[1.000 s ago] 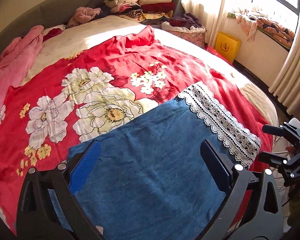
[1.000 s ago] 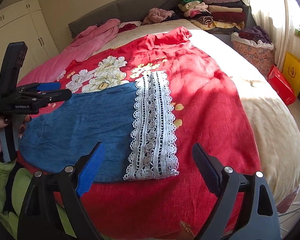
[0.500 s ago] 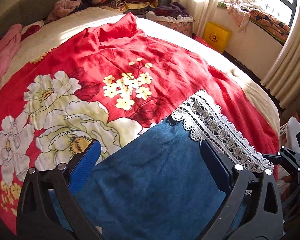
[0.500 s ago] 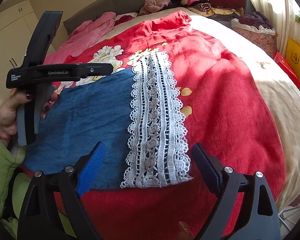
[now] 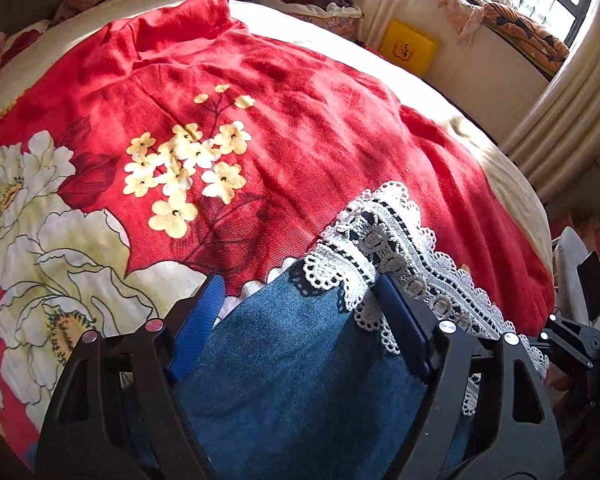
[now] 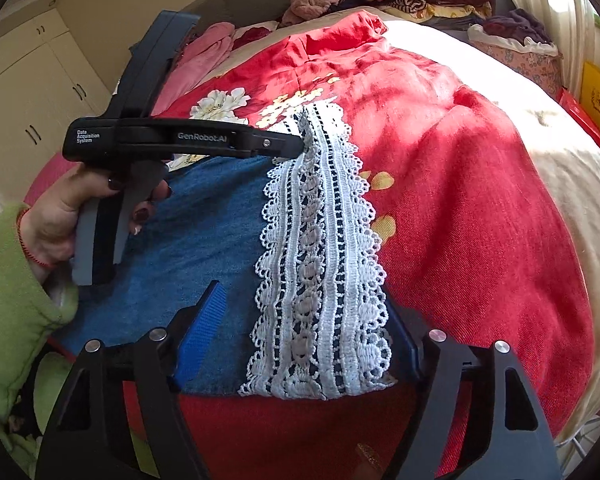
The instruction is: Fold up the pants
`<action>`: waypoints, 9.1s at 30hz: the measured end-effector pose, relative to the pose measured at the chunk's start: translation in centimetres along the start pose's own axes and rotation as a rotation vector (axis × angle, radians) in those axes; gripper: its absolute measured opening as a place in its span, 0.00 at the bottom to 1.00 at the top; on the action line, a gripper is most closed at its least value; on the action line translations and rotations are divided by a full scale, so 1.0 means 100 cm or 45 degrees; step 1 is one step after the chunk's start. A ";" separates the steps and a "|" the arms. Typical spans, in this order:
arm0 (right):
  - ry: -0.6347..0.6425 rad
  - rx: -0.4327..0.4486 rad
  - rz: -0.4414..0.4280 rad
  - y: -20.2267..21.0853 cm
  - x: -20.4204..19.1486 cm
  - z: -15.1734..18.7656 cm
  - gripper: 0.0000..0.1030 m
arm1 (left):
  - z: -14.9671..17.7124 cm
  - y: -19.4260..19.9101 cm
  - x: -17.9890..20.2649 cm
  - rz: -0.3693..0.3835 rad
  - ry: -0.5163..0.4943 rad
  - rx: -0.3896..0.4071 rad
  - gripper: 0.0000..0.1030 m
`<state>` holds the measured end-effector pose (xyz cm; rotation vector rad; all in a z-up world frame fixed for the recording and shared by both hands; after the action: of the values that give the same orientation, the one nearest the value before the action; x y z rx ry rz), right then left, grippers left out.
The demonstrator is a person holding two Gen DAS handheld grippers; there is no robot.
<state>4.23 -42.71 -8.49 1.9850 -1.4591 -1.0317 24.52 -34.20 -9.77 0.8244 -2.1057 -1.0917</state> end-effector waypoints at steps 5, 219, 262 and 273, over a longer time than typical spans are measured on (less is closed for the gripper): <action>0.032 -0.001 0.028 -0.007 -0.004 -0.003 0.50 | -0.001 0.000 0.007 0.008 -0.017 0.007 0.48; 0.566 -0.149 -0.128 -0.013 -0.195 0.000 0.86 | 0.281 0.244 -0.079 -0.295 0.554 0.372 0.90; 0.921 -0.146 -0.392 -0.085 -0.382 -0.072 0.94 | 0.347 0.276 -0.185 -0.278 0.929 0.456 0.88; 1.076 -0.342 -0.453 -0.150 -0.444 -0.062 0.94 | 0.344 0.259 -0.176 -0.253 0.874 0.404 0.67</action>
<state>11.19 3.71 -2.67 2.1128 -0.5051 -0.3663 3.21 7.10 -7.90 1.3561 -1.6380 -0.4526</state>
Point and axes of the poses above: each gripper's, at about its wrist camera, not at the fingertips, and y roughly against the way its jaws point, x to its right, z to its underside, the point moved 4 cm from there along -y, roughly the way its jaws point, and after that the axes turned 6 degrees about y, right-handed, at the moved point
